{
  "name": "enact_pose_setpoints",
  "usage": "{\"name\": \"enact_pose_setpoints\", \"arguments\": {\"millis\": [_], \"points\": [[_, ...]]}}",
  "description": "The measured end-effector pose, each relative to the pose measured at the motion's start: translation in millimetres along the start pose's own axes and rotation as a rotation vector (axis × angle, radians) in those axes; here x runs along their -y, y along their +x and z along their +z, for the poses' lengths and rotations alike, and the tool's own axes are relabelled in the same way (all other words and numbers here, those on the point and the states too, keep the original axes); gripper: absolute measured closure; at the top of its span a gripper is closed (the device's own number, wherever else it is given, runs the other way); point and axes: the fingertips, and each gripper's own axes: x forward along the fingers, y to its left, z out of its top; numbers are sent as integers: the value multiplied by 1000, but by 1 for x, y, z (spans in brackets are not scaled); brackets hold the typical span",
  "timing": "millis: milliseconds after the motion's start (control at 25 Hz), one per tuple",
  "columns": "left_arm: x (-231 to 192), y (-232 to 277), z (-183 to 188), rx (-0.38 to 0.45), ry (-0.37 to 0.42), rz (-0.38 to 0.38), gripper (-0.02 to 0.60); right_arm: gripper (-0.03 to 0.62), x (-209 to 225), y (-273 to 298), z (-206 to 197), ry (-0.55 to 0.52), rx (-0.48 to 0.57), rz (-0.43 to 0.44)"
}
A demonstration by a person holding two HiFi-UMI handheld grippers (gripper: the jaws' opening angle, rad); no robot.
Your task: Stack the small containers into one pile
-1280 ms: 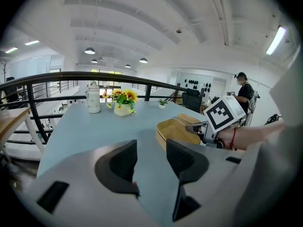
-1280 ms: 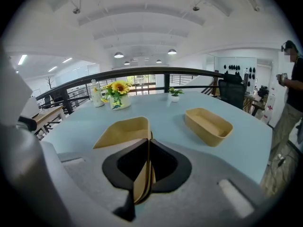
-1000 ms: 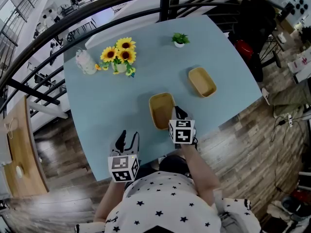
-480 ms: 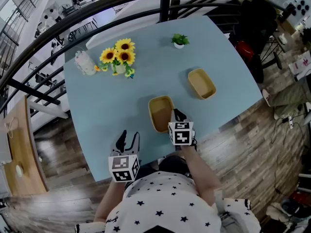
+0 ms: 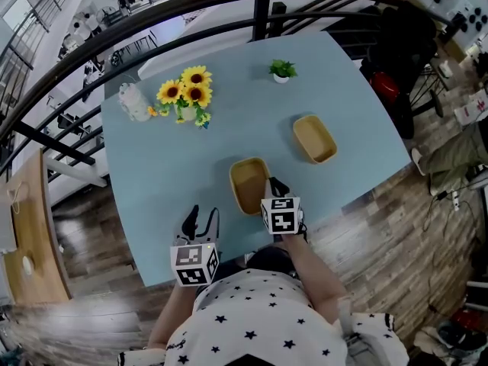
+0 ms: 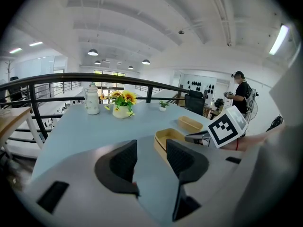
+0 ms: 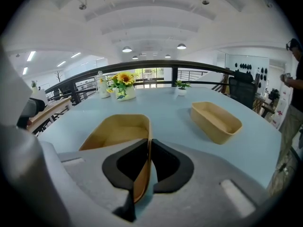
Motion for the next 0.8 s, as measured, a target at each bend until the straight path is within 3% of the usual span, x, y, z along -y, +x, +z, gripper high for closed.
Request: {"name": "enact_pose_setpoints", "arguments": {"millis": [480,800], "points": [[5,9,15,43,-35,48,394,559,-4,6,-6,-81,-43,86],[-7,-2,11,48,-79,106,394,565,0,8,-6,-94,-64,86]]}}
